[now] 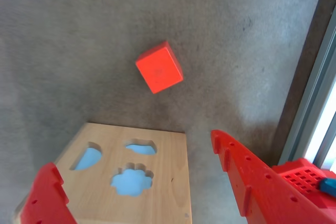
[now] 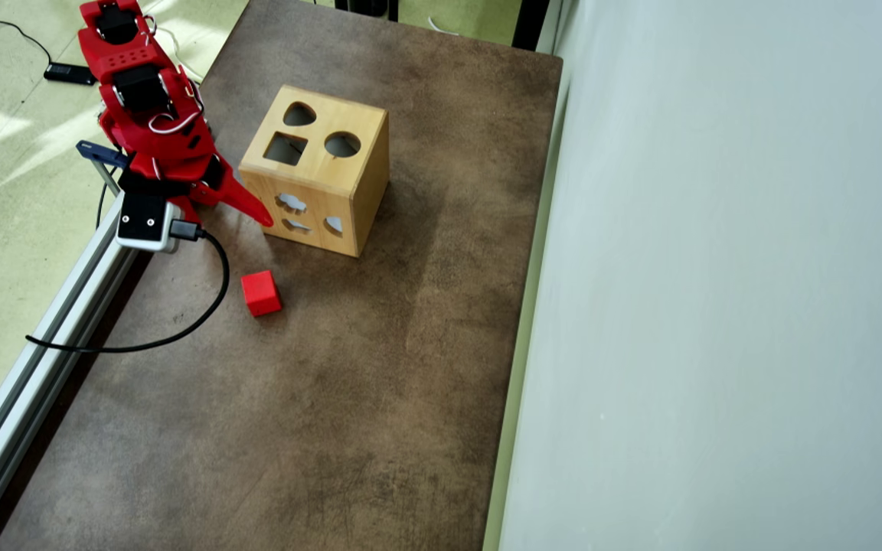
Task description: Pick and place the red cube on the square hole
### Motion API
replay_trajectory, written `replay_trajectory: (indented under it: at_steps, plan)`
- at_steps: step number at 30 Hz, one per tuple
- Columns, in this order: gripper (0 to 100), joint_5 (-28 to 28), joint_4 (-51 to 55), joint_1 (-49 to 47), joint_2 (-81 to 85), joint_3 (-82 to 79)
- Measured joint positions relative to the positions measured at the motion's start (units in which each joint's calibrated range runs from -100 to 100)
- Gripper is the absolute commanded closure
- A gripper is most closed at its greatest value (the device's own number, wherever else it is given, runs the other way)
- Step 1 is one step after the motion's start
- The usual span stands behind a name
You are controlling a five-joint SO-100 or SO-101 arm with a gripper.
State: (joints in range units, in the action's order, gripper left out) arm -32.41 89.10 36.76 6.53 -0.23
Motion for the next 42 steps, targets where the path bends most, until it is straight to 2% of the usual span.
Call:
replay_trajectory:
  at_steps: [14, 23, 36, 42]
  plan:
    - [57, -0.2, -0.6, -0.6, -11.5, 0.0]
    - [57, -0.5, -2.4, -4.4, -14.8, 0.0]
    - [58, -10.2, -4.2, -4.7, -17.8, 0.0]
    - [58, -13.8, -10.3, -4.7, -18.1, 0.0]
